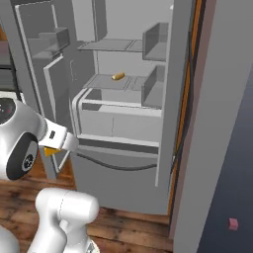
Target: Pick the cheese from the fridge and the cheese grater from the cabinet and place them next to the salad bowl.
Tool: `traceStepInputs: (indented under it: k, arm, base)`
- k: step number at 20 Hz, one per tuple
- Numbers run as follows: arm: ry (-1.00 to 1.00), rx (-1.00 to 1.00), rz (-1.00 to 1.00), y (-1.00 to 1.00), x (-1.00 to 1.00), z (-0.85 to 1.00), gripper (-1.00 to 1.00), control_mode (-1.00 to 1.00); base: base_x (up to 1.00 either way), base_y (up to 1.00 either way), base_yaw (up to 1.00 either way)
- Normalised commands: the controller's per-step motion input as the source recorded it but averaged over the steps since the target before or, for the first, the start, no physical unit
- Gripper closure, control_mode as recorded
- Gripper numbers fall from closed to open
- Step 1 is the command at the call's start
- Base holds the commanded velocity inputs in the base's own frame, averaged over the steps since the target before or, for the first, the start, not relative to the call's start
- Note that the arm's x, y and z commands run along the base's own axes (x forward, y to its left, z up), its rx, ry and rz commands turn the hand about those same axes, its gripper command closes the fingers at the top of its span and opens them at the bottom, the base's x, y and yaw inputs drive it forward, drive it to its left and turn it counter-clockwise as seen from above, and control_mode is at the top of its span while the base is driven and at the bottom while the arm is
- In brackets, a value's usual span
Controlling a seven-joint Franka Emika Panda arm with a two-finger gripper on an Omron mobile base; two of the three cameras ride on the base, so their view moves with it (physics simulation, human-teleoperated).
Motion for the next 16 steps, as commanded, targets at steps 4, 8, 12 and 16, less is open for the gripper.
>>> traceStepInputs:
  k: [4, 8, 12, 16]
  arm:
    - [0.0, 0.0, 0.0, 0.0, 0.0, 0.0, 1.0, 1.0]
    - [0.0, 0.0, 0.0, 0.0, 0.0, 0.0, 1.0, 1.0]
    - [0.0, 0.0, 0.0, 0.0, 0.0, 0.0, 1.0, 1.0]
    - [0.0, 0.0, 0.0, 0.0, 0.0, 0.0, 1.0, 1.0]
  base:
    - [-0.53, -0.01, 0.16]
    - [-0.54, -0.05, 0.37]
    - [-0.53, -0.08, 0.46]
    - [-0.43, -0.02, 0.53]
